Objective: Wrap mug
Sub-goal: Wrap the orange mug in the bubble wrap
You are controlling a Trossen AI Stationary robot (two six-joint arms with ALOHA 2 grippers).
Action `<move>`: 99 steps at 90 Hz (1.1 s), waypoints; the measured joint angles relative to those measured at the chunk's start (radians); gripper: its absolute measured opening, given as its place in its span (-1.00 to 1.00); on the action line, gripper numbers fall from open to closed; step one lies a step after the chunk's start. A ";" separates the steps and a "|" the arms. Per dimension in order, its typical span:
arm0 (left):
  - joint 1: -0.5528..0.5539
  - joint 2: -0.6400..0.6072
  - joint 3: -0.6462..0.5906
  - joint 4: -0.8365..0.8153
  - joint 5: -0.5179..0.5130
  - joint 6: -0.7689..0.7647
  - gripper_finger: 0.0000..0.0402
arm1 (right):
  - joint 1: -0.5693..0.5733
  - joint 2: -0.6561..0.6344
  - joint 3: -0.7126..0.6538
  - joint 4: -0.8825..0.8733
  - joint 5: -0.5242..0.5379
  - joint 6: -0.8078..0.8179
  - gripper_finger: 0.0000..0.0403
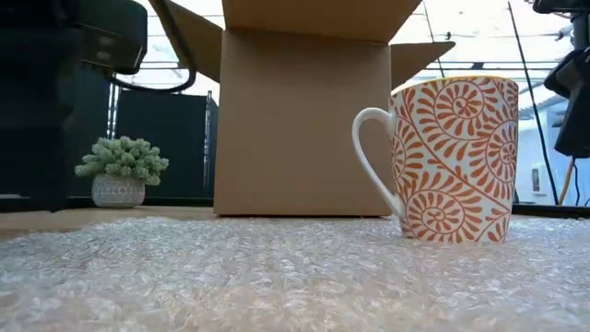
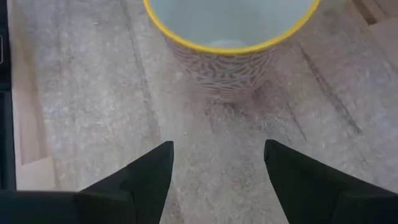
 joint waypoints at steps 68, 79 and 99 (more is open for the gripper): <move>-0.006 0.050 0.021 0.081 -0.176 0.081 -0.95 | 0.020 0.011 0.000 0.036 0.119 -0.138 0.17; -0.006 0.001 0.079 0.105 -0.249 0.200 -0.99 | 0.020 0.011 0.000 0.059 0.161 -0.170 0.17; 0.013 -0.025 0.209 0.179 -0.321 0.510 -1.00 | 0.020 0.011 0.000 0.063 0.209 -0.207 0.17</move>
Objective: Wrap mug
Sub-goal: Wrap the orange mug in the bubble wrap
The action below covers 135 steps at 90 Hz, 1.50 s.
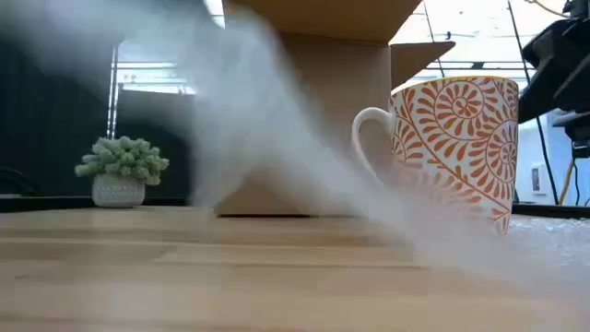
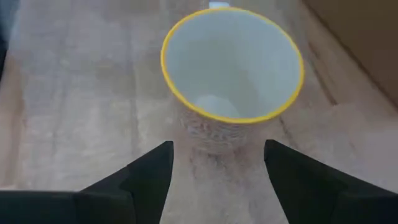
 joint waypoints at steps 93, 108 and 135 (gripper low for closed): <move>0.320 0.148 0.011 0.650 0.318 0.510 -1.00 | -0.040 -0.005 0.055 0.008 0.026 -0.205 0.17; 0.347 0.191 0.011 0.733 0.332 0.511 -1.00 | -0.046 -0.011 0.055 0.004 0.022 -0.255 0.17; 0.379 0.280 0.011 0.771 0.397 0.484 -1.00 | -0.023 -0.081 0.185 -0.223 0.018 -0.226 0.17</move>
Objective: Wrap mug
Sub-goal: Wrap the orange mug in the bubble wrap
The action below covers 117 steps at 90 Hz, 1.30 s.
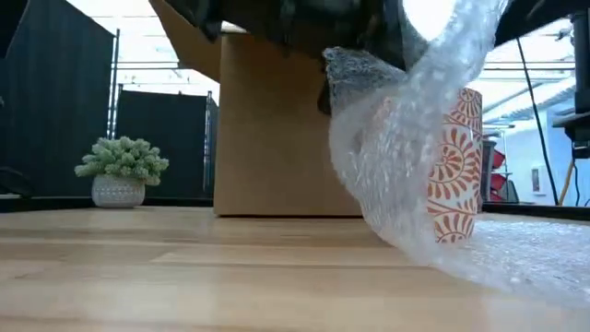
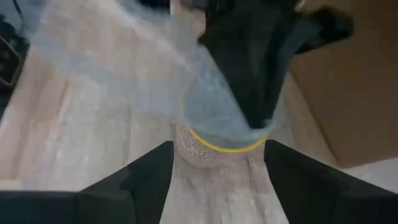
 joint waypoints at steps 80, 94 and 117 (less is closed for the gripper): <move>-0.007 -0.075 -0.001 -0.002 0.022 0.023 -1.00 | -0.135 0.083 -0.125 0.143 0.079 0.090 0.17; -0.018 -0.145 0.001 -0.024 0.024 0.056 -1.00 | -0.135 0.083 -0.126 0.144 0.083 0.089 0.17; -0.095 -0.234 0.001 -0.433 0.028 -0.086 -1.00 | -0.135 0.083 -0.126 0.146 0.084 0.083 0.17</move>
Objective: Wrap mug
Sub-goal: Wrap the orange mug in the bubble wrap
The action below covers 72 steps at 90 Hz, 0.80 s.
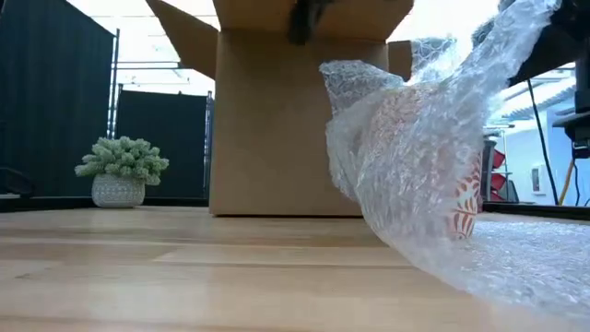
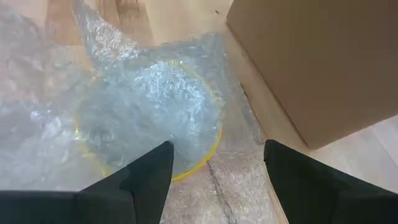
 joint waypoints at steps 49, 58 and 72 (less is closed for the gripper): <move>-0.029 0.161 -0.096 0.053 -0.363 -0.035 -1.00 | 0.000 0.000 0.000 0.008 0.000 -0.010 0.17; -0.026 0.107 -0.083 0.073 -0.375 0.049 -1.00 | 0.000 0.000 0.000 0.007 0.000 -0.008 0.17; -0.027 0.045 -0.057 0.085 -0.377 0.091 -1.00 | 0.000 0.000 0.000 0.006 0.000 -0.010 0.17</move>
